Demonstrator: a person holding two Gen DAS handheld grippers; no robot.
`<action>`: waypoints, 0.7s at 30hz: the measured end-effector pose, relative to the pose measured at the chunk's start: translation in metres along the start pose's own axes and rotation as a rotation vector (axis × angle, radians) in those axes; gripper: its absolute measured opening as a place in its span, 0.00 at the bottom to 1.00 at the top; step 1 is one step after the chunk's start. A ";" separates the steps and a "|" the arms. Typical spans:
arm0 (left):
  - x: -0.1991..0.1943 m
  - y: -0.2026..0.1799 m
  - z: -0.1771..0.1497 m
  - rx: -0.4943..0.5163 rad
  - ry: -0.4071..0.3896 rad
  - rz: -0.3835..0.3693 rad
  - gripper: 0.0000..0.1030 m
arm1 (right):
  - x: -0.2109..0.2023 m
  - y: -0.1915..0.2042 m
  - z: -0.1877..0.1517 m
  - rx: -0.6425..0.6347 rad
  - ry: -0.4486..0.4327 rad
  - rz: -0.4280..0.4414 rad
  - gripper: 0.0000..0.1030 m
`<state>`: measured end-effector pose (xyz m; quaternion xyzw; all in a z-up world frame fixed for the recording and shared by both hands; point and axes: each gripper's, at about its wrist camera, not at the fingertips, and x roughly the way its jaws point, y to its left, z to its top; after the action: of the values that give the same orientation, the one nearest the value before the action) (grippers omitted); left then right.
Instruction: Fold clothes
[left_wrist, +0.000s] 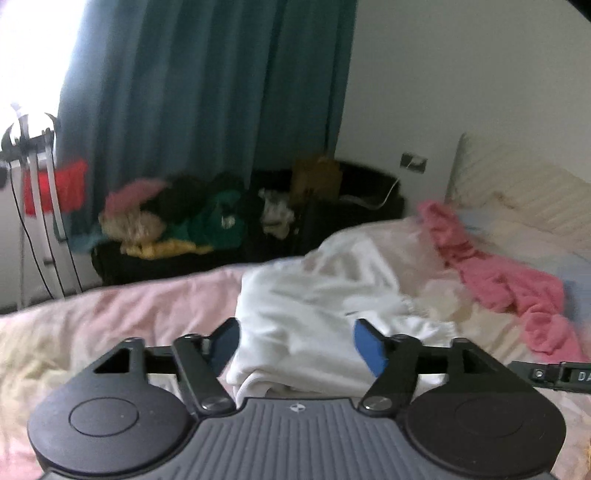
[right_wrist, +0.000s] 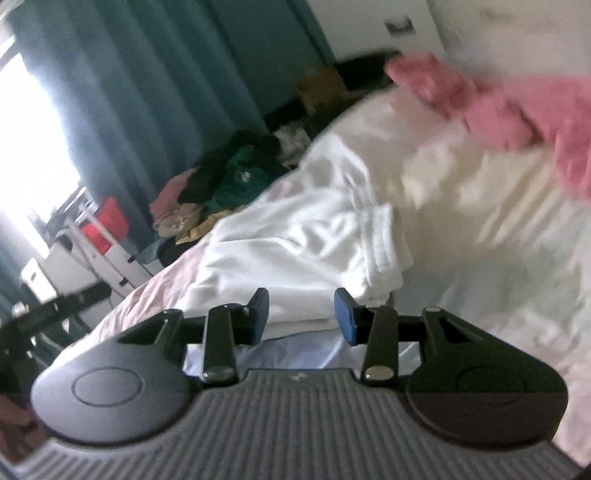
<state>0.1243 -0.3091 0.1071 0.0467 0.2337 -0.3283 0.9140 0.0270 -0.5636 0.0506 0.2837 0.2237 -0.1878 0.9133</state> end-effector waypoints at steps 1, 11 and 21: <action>-0.019 -0.005 0.001 0.010 -0.016 0.001 0.82 | -0.015 0.008 0.001 -0.024 -0.013 0.008 0.42; -0.165 -0.031 -0.027 0.082 -0.120 0.061 1.00 | -0.139 0.058 -0.024 -0.205 -0.182 0.086 0.91; -0.218 -0.031 -0.089 -0.008 -0.172 0.078 1.00 | -0.152 0.057 -0.083 -0.254 -0.265 0.074 0.91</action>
<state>-0.0774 -0.1860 0.1306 0.0236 0.1537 -0.2944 0.9430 -0.0977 -0.4368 0.0926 0.1467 0.1127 -0.1600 0.9696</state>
